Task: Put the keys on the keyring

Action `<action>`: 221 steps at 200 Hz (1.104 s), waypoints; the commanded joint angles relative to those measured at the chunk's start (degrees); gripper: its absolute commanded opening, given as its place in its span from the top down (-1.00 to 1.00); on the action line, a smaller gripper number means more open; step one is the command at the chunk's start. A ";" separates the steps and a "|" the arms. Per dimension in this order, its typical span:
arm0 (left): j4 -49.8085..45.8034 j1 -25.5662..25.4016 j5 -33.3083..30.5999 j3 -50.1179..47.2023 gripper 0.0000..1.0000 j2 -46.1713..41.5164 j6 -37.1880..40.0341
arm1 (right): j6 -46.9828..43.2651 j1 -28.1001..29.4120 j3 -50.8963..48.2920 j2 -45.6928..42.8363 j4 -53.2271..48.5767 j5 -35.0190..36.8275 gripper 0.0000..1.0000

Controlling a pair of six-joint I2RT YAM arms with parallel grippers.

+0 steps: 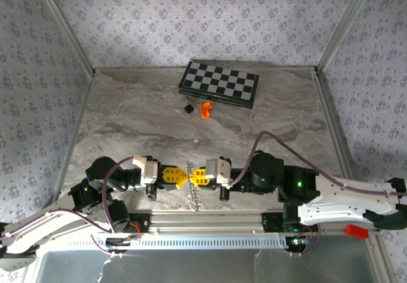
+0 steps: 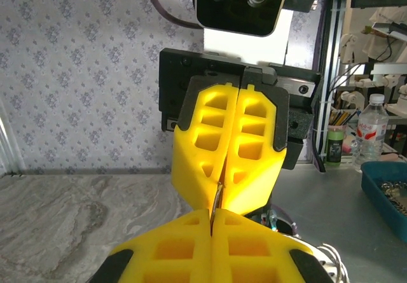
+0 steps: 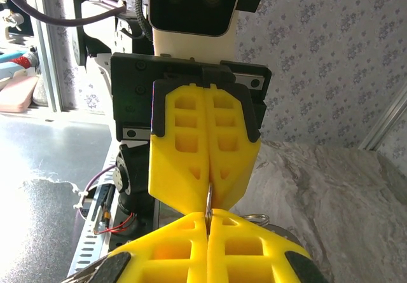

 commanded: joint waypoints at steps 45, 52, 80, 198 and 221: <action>-16.33 -0.27 -7.43 9.12 0.36 0.12 7.00 | -3.12 0.22 7.91 0.88 -13.80 7.49 1.00; -19.03 -0.24 -7.77 10.31 0.35 0.75 7.82 | -3.26 0.24 9.26 1.22 -16.16 8.02 1.00; -24.88 -0.28 -8.03 13.78 0.36 4.01 9.74 | -3.79 0.21 14.00 3.48 -24.79 9.11 1.00; -20.07 -0.28 -3.49 14.46 0.46 11.90 10.18 | -2.21 0.10 24.13 9.63 -40.00 10.41 1.00; -19.91 -0.28 -3.22 14.76 0.49 12.46 10.37 | -2.30 0.04 24.25 9.98 -40.09 9.61 1.00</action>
